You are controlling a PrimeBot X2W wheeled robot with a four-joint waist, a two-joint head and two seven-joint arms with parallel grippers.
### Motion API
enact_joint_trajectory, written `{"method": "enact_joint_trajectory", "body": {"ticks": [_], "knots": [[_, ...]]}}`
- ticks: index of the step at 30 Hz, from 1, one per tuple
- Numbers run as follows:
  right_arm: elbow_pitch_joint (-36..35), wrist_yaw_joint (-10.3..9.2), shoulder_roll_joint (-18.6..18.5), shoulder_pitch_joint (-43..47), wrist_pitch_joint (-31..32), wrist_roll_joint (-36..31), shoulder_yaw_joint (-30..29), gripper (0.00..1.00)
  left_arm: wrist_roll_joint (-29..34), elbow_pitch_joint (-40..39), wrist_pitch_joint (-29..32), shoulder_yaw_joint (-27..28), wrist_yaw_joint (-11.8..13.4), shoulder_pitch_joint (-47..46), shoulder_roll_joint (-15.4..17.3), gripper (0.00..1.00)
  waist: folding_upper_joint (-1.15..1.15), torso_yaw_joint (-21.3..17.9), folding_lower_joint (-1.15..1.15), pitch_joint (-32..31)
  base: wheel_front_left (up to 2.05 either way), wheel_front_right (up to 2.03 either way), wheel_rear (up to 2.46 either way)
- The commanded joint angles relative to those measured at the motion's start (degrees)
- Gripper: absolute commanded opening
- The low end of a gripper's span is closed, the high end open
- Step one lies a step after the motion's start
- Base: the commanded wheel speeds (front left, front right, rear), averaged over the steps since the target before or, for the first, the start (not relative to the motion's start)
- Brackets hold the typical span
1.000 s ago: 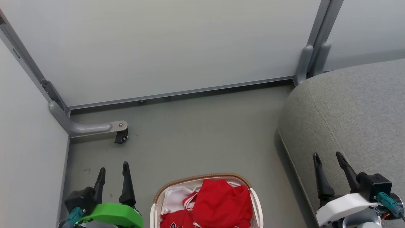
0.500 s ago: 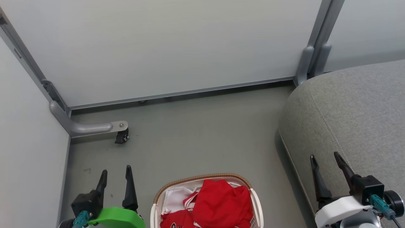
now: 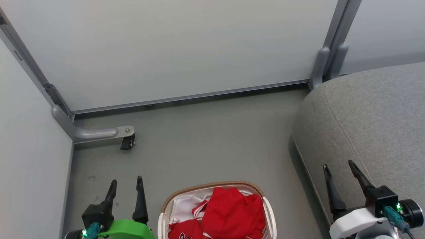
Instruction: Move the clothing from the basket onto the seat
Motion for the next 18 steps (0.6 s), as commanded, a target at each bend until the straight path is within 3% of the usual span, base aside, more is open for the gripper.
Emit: {"method": "enact_joint_trajectory", "body": {"ticks": [1,18], "knots": [[0.2,0.0,-0.3,0.6,-0.3,-0.3,0.0,1.0,0.2,0.2,-0.2,0.1,0.1,0.1,0.4,1.0,0.0,0.0,0.0,0.0,0.0,0.0,0.0],[-0.2,0.0,-0.3,0.3,-0.3,-0.5,0.1,1.0,0.4,0.4,-0.1,-1.1,0.0,-0.4,0.4,1.0,0.0,-0.1,0.0,1.1,0.0,0.0,0.0]]}}
